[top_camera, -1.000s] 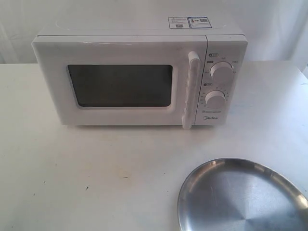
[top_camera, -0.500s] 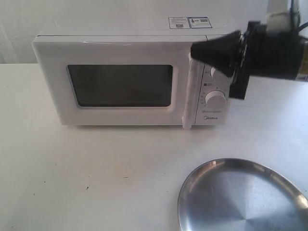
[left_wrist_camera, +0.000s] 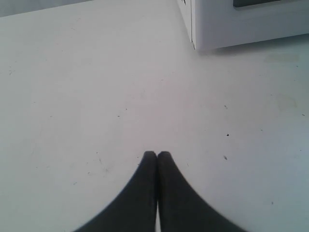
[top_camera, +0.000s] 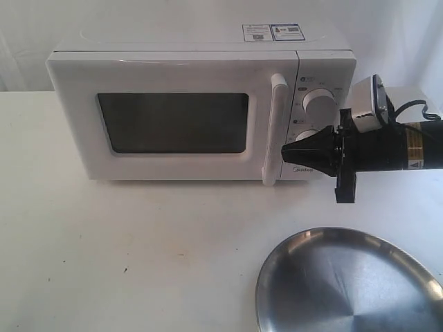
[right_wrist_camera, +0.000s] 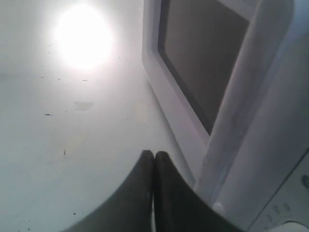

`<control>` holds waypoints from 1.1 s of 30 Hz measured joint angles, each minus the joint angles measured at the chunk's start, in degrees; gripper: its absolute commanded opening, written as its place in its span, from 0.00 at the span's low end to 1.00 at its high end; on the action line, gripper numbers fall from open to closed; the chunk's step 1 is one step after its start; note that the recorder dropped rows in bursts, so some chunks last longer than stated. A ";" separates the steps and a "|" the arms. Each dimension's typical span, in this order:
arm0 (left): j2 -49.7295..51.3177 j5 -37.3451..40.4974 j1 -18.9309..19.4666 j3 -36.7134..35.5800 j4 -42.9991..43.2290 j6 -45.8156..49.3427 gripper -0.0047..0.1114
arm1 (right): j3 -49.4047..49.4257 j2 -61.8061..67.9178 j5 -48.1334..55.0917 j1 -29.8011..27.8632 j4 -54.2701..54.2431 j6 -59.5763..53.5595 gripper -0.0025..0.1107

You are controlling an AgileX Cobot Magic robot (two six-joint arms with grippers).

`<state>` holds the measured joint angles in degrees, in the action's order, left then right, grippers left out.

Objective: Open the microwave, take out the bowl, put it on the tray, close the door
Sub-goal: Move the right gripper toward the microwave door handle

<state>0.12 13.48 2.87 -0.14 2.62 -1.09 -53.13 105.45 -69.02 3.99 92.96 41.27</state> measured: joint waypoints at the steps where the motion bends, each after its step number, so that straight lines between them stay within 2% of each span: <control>1: 0.00 0.00 0.00 0.00 0.00 0.00 0.04 | 0.00 0.00 0.00 -0.43 -0.08 -0.71 0.02; 8: 0.00 0.00 0.00 0.00 0.00 0.00 0.04 | 0.00 0.00 0.00 -0.94 -2.25 -8.96 0.02; 17: 0.00 0.00 0.00 0.00 0.00 0.00 0.04 | -0.12 0.09 0.51 -0.94 -6.63 -5.80 0.03; 20: 0.00 0.00 0.00 0.00 0.00 0.00 0.04 | -0.12 0.09 0.84 -0.96 -7.85 -5.80 0.09; 22: 0.00 0.00 0.00 0.00 0.00 0.00 0.04 | -0.12 0.11 0.84 -0.96 -8.42 -5.91 0.19; 27: 0.00 0.00 0.00 0.00 0.00 0.00 0.04 | -0.12 2.93 0.52 -0.96 -12.45 -6.16 0.55; 29: 0.00 0.00 0.00 0.00 0.00 0.00 0.04 | -0.12 4.97 -0.52 -0.96 -12.96 -6.45 0.60; 33: 0.00 0.00 0.00 0.00 0.00 0.00 0.04 | 0.08 8.97 -3.06 0.02 -13.43 -9.50 0.60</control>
<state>0.12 13.48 2.87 -0.14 2.62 -1.09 -53.05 114.41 -72.08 4.00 79.52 31.77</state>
